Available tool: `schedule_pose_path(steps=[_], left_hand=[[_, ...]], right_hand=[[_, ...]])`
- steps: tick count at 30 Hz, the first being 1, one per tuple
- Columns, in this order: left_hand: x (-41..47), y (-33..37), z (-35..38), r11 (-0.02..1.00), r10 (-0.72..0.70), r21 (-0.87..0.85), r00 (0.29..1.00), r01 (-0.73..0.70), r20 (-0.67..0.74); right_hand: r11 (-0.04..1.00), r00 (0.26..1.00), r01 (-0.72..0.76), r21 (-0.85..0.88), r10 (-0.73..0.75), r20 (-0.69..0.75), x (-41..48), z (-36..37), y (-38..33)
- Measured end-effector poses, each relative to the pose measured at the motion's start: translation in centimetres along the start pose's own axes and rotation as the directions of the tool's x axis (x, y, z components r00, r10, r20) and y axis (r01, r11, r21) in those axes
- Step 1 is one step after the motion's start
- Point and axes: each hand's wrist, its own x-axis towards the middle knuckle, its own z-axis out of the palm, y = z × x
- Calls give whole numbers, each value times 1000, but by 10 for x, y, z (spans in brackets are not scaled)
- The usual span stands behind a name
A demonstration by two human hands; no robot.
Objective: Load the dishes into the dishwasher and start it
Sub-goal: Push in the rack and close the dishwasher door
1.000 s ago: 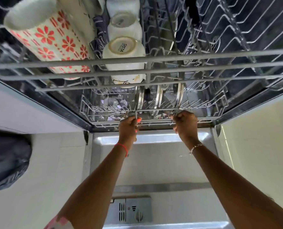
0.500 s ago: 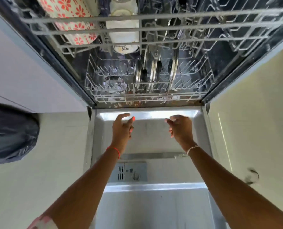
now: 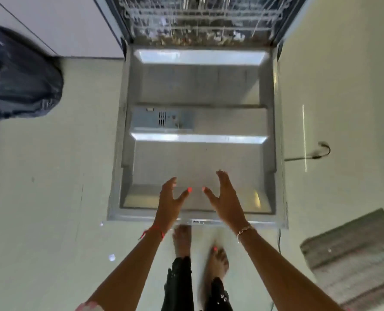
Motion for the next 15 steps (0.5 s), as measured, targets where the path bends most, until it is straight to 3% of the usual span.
schedule_pose_path(steps=[2,4,6,8,9,11,13,15], left_hand=[[-32,-35,8,990,-106,-101,994,101,-40],[-56,-61,13,941,-281,-213,958,263,-60],[-70,-84,18,813,-487,-341,872,473,47],[-71,-100,23,620,-593,-478,770,622,234],[-67,-108,27,523,-604,-543,735,657,307],[-52,-127,38,376,-583,-667,724,643,370],[-34,-144,48,334,-490,-766,795,550,357],[-24,-157,55,267,-368,-862,873,430,322]], right_hand=[[981,995,-78,176,88,-47,-33,26,22],[864,943,-239,444,315,-106,-56,47,35],[507,797,-462,727,597,90,-71,69,47],[168,646,-579,798,691,323,-79,88,61],[37,596,-575,817,703,388,-79,97,71],[-199,564,-461,865,686,459,-71,112,91],[-318,568,-312,896,694,444,-55,123,111],[-379,650,-176,909,648,396,-44,124,125]])
